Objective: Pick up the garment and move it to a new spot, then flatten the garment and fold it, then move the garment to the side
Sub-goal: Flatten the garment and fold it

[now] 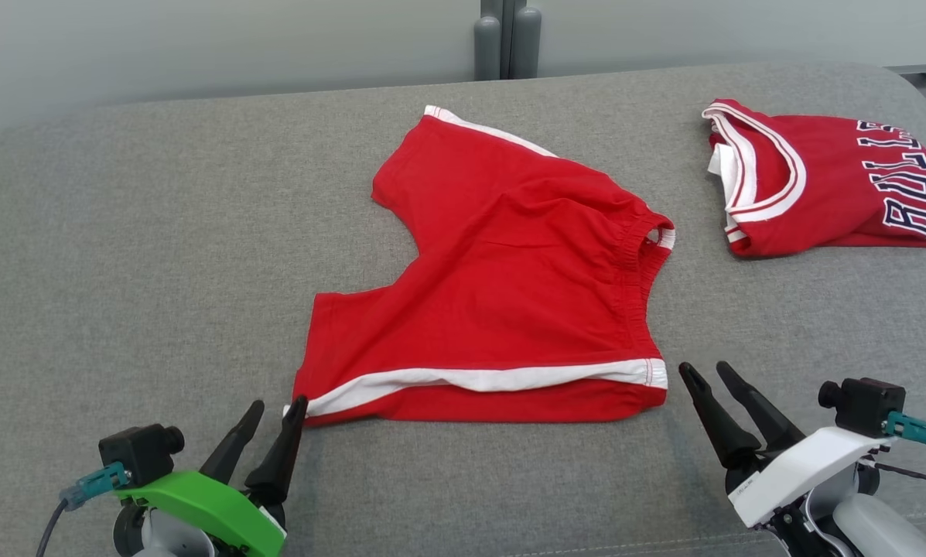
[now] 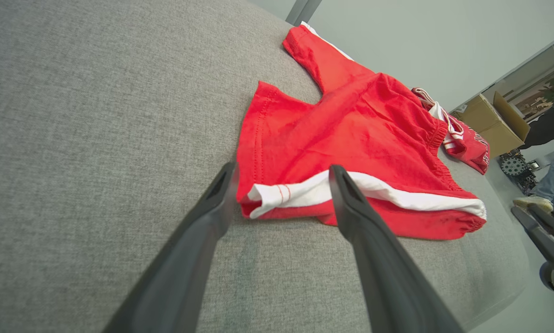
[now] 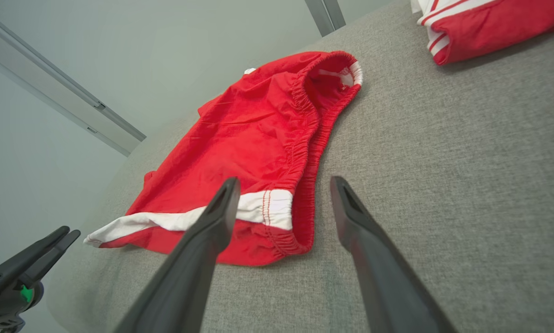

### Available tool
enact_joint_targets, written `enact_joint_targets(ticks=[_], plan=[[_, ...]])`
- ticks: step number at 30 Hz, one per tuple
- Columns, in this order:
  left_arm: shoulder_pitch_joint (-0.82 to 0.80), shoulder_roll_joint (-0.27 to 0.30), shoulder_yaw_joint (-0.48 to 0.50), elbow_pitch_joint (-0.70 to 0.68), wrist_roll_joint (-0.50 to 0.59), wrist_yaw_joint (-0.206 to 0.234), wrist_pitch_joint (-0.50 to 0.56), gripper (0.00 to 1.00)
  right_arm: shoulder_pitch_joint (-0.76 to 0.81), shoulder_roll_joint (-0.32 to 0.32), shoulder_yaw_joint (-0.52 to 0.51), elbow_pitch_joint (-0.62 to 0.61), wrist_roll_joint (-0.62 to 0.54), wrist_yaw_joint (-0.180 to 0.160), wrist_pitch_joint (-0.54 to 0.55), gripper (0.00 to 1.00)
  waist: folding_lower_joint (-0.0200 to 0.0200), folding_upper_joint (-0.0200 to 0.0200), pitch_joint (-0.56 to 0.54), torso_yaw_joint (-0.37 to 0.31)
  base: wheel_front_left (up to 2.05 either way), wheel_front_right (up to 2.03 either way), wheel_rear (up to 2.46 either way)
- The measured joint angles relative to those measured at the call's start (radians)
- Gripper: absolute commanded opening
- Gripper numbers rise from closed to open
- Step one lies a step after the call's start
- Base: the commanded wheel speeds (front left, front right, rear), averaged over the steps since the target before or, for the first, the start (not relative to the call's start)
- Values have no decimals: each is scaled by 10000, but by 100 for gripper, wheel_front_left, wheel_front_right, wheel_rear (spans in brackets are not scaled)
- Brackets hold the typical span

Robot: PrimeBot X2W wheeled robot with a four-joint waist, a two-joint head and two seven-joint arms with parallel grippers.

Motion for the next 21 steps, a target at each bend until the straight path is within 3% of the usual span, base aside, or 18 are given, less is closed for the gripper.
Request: enact_joint_targets(ticks=[7,21], plan=[[1,-159,33,105,-232,334,230,100,18,203,215,188,163,0,0,100,0,0,5,25,0,0,0],[0,-301,-134,130,-232,587,639,100,-116,259,466,593,249,0,2,100,0,0,30,143,0,0,0]])
